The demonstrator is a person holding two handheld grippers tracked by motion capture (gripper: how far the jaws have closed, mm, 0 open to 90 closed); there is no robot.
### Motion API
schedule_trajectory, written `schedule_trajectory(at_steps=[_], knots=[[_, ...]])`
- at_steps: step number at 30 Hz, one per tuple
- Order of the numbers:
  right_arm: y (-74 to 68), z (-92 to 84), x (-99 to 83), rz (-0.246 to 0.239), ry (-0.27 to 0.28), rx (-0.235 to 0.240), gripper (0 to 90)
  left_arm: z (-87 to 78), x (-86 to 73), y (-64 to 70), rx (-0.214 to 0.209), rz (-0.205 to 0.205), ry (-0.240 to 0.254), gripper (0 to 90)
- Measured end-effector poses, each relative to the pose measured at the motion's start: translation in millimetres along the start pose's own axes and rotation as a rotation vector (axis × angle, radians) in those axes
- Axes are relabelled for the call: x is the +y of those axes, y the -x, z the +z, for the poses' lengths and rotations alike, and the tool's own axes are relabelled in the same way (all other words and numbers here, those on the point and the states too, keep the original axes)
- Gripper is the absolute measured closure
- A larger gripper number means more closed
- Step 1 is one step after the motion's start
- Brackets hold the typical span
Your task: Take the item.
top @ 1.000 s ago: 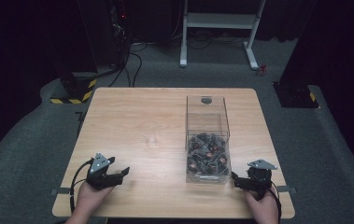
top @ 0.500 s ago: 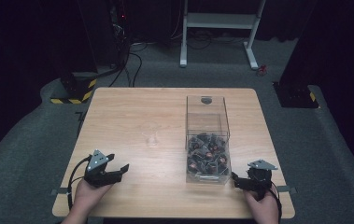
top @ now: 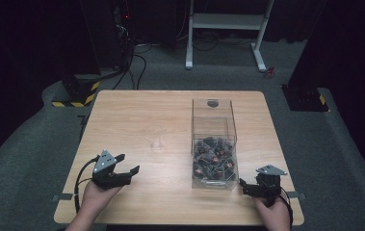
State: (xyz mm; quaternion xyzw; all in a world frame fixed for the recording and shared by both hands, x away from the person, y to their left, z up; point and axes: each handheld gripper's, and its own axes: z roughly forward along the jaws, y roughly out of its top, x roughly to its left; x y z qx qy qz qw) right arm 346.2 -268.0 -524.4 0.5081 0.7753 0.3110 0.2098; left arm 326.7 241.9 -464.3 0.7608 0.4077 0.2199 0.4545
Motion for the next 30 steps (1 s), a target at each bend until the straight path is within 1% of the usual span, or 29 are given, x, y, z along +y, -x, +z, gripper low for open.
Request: schedule_trajectory(at_steps=[1,2,3,5,10,12,17,24,29,30], knots=[[-0.3,-0.6,-0.5,0.006,-0.002,-0.001,7.9,3.6,4.1,4.0,0.002,0.012,0.0,23.9],[-1.5,-1.1,-1.1,0.02,0.0,-0.013,7.8,5.1,5.9,4.9,0.005,0.021,0.001,22.9],[-2.1,-1.1,-1.3,0.021,-0.002,-0.017,7.8,6.7,7.5,6.3,0.006,0.021,0.001,22.8],[-2.4,-1.2,-1.4,0.022,0.0,-0.02,7.8,11.3,12.3,9.1,0.001,0.033,0.005,22.8],[-3.5,-0.8,-1.1,0.031,0.0,-0.026,7.6,18.3,21.7,14.0,-0.013,0.042,0.013,23.0],[-3.4,-0.7,-1.1,0.03,0.001,-0.026,7.6,20.8,26.4,15.3,-0.031,0.03,0.024,23.6],[-3.6,-0.8,-1.2,0.031,0.001,-0.028,7.7,23.2,34.3,21.3,-0.04,0.024,0.044,23.1],[-4.0,-0.9,-1.2,0.036,-0.001,-0.029,7.6,25.7,41.6,27.6,-0.06,0.021,0.03,21.3],[-4.0,-0.9,-1.2,0.036,-0.001,-0.028,7.6,28.2,48.4,34.1,-0.079,0.019,0.029,18.5],[-3.8,-0.9,-1.2,0.034,0.0,-0.029,7.7,29.1,49.4,35.0,-0.086,0.013,0.036,18.4]])
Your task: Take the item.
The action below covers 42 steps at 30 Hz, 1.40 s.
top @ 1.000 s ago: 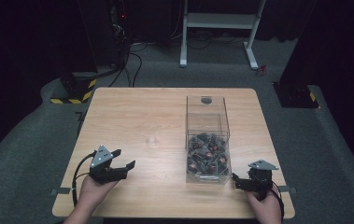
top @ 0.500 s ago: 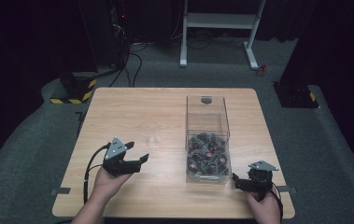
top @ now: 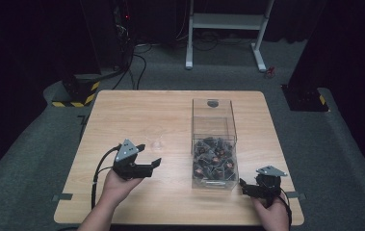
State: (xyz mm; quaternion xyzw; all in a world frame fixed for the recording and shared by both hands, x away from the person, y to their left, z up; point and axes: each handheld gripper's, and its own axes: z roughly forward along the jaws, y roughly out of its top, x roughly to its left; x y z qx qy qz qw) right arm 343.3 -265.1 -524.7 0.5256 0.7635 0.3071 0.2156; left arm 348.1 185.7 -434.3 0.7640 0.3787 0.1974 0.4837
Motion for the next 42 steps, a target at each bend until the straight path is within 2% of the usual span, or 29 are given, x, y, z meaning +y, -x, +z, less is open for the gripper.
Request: schedule_trajectory(at_steps=[4,8,12,20,23,27,32,35,39,42], knots=[[-0.1,0.0,0.0,0.001,-0.001,0.0,7.6,4.1,1.6,4.3,-0.026,-0.013,0.016,18.8],[-0.1,-0.1,0.0,0.001,-0.001,0.0,7.7,9.9,3.7,9.0,-0.025,0.006,0.008,19.8],[0.0,0.0,0.0,0.0,0.0,0.0,7.6,14.6,6.8,15.4,-0.025,0.054,0.002,20.2],[-0.1,-0.4,-0.5,-0.006,0.003,0.001,7.7,19.4,14.3,24.3,-0.068,0.054,0.04,25.1],[-0.2,-0.4,-0.6,-0.005,0.003,0.0,7.7,22.0,14.9,28.2,-0.073,0.069,0.043,25.8],[-0.4,-0.7,-0.6,-0.006,0.001,0.001,7.7,25.8,16.1,31.7,-0.087,0.072,0.034,25.9],[-0.4,-0.8,-0.7,-0.006,0.001,0.002,7.7,32.5,18.6,37.6,-0.102,0.072,-0.004,26.3],[-0.5,-0.9,-0.8,-0.005,0.0,0.003,7.7,36.1,20.4,44.6,-0.103,0.103,-0.018,27.4],[-0.5,-0.9,-0.7,-0.006,0.0,0.002,7.7,40.0,24.5,48.8,-0.157,0.081,-0.016,30.4],[-0.4,-0.9,-0.7,-0.007,0.001,0.002,7.7,42.5,26.1,52.4,-0.16,0.088,-0.012,30.9]])
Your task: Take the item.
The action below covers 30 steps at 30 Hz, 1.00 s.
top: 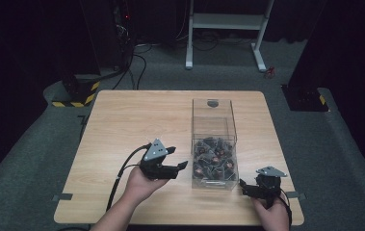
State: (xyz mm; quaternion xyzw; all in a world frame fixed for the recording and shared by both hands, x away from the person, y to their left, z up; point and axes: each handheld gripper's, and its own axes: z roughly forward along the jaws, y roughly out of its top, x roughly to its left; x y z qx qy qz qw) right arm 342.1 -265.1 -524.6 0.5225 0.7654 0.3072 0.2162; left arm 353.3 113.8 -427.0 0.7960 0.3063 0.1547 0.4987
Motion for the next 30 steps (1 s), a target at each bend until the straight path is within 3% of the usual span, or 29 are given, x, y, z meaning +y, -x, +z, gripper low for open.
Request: schedule_trajectory(at_steps=[30], knots=[[-0.5,-0.2,-0.1,-0.003,-0.003,0.005,7.7,28.8,12.8,16.3,-0.042,0.012,-0.003,30.6]])
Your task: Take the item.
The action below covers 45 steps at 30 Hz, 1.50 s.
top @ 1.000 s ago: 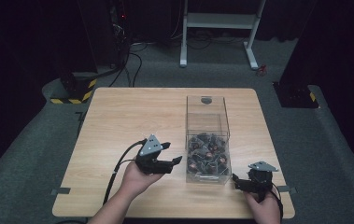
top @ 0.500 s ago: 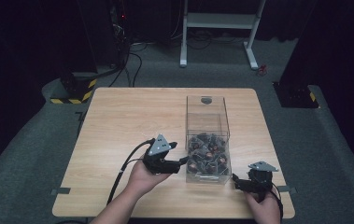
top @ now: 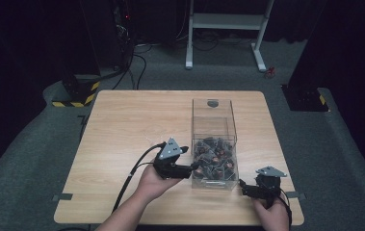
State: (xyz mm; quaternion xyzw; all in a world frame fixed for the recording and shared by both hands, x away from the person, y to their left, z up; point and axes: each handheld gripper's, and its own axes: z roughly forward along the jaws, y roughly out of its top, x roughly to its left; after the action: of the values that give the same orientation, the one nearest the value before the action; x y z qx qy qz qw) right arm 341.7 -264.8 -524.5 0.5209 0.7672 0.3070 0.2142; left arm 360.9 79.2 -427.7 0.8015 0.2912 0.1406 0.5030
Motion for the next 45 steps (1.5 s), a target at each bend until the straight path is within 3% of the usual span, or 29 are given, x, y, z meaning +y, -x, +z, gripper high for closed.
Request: schedule_trajectory(at_steps=[14,25,39,45], knots=[[-0.3,0.2,0.0,-0.003,0.001,0.002,7.7,12.0,5.1,4.1,-0.003,0.011,-0.024,33.9],[-0.3,0.1,0.0,-0.005,0.0,0.004,7.7,21.5,7.7,5.6,-0.014,0.015,-0.024,41.6],[-0.2,0.1,0.0,-0.005,0.001,0.004,7.7,27.2,8.3,4.5,-0.053,-0.007,-0.012,59.0],[-0.3,0.1,0.0,-0.005,0.001,0.004,7.7,30.0,7.2,2.9,-0.043,-0.012,-0.023,67.4]])
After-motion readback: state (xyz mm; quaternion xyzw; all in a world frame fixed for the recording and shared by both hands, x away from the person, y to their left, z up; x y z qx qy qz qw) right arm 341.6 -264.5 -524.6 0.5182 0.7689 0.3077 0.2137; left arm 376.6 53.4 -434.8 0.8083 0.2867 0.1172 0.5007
